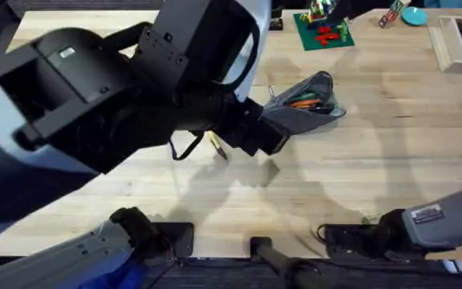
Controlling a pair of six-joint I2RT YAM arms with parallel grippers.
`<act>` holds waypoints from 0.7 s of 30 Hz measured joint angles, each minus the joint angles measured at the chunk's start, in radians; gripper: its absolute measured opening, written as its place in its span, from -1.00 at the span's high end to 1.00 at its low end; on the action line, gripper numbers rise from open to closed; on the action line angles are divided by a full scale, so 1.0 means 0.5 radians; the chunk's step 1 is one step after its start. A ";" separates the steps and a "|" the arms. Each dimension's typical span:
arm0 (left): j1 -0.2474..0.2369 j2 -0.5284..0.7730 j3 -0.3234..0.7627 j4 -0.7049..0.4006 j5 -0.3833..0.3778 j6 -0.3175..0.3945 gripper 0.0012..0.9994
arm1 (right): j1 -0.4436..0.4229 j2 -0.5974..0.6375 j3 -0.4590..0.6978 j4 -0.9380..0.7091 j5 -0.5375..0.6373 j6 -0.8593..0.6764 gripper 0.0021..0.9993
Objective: Unzip the bag, pick up the pens from the table one at a time and place them inside, then zip the bag closed.
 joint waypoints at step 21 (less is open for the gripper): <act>0.000 0.000 0.000 -0.156 -0.576 -1.240 -0.99 | -0.002 -0.650 -0.056 -0.099 0.457 0.423 -1.00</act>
